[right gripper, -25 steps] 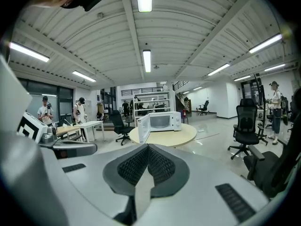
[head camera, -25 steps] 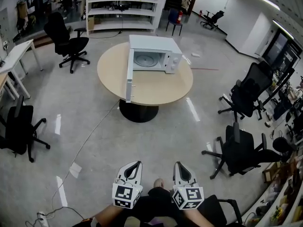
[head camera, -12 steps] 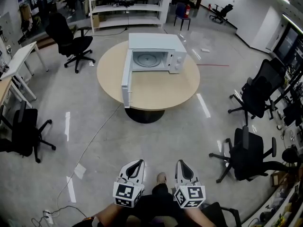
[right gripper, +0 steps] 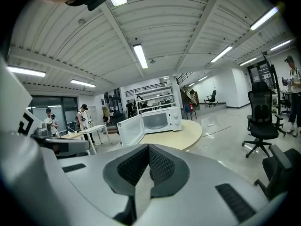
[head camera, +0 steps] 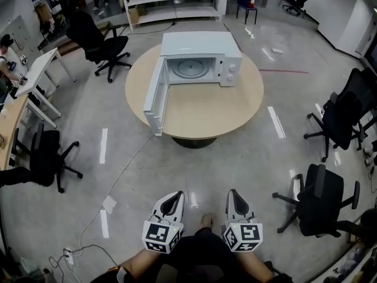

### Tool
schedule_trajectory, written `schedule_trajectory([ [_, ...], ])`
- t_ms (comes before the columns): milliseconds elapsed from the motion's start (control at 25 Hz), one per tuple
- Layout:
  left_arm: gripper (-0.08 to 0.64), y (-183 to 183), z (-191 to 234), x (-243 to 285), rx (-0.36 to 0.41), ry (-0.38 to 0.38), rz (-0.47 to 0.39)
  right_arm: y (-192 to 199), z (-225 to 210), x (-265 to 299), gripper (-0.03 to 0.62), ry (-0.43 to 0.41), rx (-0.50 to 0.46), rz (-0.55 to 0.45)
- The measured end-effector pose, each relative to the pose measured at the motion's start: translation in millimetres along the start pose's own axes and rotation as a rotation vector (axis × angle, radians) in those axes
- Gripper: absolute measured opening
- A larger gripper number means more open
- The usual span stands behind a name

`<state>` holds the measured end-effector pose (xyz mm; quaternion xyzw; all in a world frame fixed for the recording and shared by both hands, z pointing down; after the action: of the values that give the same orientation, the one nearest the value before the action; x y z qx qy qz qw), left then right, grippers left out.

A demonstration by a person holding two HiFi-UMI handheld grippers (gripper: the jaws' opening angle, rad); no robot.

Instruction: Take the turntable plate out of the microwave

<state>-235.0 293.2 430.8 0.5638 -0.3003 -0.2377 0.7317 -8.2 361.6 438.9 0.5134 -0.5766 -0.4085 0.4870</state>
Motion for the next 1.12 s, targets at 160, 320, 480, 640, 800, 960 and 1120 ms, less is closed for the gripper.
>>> schedule_trajectory([
  [160,0.046,-8,-19,27,0.001,-0.03,-0.004,-13,-33,18,0.015,-0.039,-0.003,-0.027],
  [320,0.046,-8,-33,46,-0.001,-0.068,-0.014,-24,-57,30,0.015,-0.08,-0.02,-0.055],
  [480,0.046,-11,-42,62,0.01,-0.083,-0.02,-28,-76,36,0.015,-0.095,-0.018,-0.066],
  [640,0.046,-16,-46,74,0.026,-0.077,-0.029,-28,-87,42,0.015,-0.083,-0.007,-0.058],
  [800,0.046,-14,-41,93,0.026,-0.059,-0.022,-29,-92,53,0.015,-0.079,-0.024,-0.043],
  [960,0.047,-16,-33,124,0.025,-0.019,-0.024,-31,-101,69,0.015,-0.046,-0.039,-0.023],
  [1120,0.047,-25,-7,161,0.007,0.015,-0.026,-40,-100,105,0.015,-0.017,-0.061,-0.014],
])
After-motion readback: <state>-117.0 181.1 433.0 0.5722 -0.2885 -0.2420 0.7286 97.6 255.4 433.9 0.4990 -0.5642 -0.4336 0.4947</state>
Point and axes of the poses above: the fingertips, and each gripper's own axes: x forward along the fingers, z to its left, y out of its underside, the point moved 10 cm from there along -x, backward along the fingers, and after that the axes turned 9 degrees about -z, right-handed, at the moved point
